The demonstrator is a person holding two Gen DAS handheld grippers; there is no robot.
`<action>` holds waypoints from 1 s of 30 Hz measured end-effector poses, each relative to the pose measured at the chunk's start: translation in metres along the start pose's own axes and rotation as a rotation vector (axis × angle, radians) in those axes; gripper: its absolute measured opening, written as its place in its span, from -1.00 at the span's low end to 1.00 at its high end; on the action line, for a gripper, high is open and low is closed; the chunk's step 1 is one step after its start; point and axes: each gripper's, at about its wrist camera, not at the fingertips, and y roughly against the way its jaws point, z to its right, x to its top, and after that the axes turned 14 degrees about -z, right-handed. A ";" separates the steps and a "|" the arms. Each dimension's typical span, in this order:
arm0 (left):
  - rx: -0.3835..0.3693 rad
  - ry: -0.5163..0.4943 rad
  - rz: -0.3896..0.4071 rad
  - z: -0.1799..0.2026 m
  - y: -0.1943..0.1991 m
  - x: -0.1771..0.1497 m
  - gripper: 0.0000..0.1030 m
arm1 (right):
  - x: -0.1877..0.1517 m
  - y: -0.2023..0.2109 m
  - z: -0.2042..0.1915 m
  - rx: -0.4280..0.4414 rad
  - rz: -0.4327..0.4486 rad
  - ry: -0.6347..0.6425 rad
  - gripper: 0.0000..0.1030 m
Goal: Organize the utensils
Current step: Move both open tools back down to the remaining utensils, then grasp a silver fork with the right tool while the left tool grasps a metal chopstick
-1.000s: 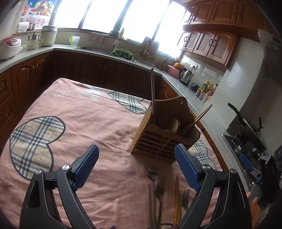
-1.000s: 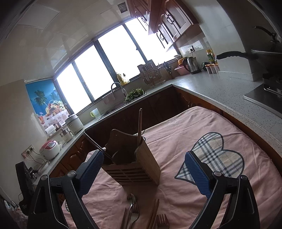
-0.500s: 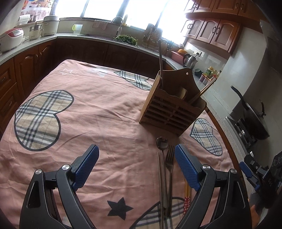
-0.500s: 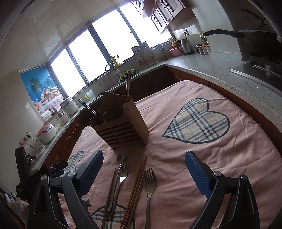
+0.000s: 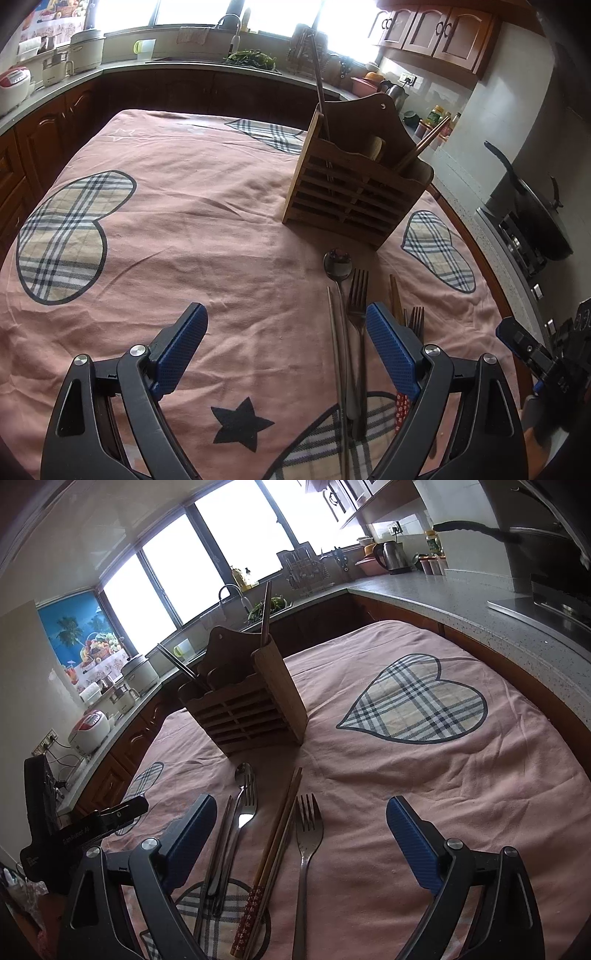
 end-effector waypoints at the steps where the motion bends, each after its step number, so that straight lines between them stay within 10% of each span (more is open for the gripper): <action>1: 0.002 -0.001 -0.006 0.001 -0.002 0.000 0.74 | 0.000 -0.002 -0.001 -0.003 -0.007 0.003 0.82; 13: 0.031 -0.060 -0.095 0.015 -0.041 0.006 0.51 | -0.009 -0.048 -0.003 -0.071 -0.174 0.054 -0.05; 27: 0.130 -0.190 -0.191 0.048 -0.097 0.022 0.12 | -0.016 -0.084 -0.020 -0.230 -0.256 0.244 -0.12; 30: 0.175 -0.235 -0.178 0.054 -0.101 0.022 -0.22 | -0.014 -0.086 -0.020 -0.247 -0.250 0.259 -0.24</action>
